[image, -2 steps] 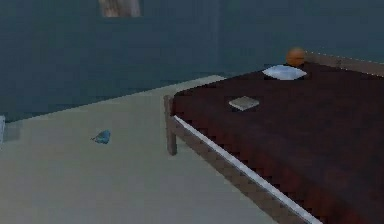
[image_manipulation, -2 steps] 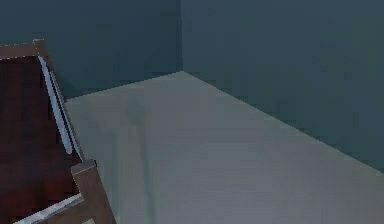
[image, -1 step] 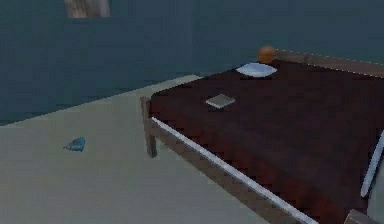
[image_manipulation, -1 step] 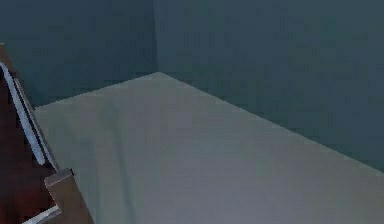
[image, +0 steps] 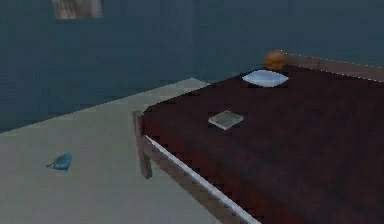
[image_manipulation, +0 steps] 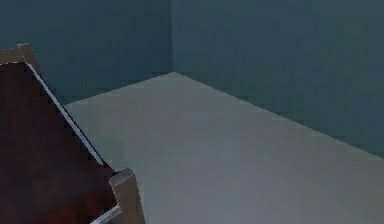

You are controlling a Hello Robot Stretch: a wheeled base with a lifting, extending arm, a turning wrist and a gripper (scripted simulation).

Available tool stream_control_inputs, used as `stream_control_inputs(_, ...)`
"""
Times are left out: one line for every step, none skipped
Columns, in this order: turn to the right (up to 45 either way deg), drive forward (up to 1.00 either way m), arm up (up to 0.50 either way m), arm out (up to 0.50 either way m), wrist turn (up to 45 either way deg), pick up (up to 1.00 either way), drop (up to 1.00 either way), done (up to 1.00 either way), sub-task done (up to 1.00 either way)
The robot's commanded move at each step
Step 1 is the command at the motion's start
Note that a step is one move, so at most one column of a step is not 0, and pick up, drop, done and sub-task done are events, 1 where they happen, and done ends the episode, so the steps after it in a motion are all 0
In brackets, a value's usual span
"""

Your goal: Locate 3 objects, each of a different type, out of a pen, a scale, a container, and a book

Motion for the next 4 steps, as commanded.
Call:
stream_control_inputs(9.0,0.0,0.0,0.0,0.0,0.0,0.0,0.0,0.0)
stream_control_inputs(0.0,0.0,0.0,0.0,0.0,0.0,0.0,0.0,1.0)
stream_control_inputs(-45.0,0.0,0.0,0.0,0.0,0.0,0.0,0.0,0.0)
stream_control_inputs(-45.0,0.0,0.0,0.0,0.0,0.0,0.0,0.0,0.0)
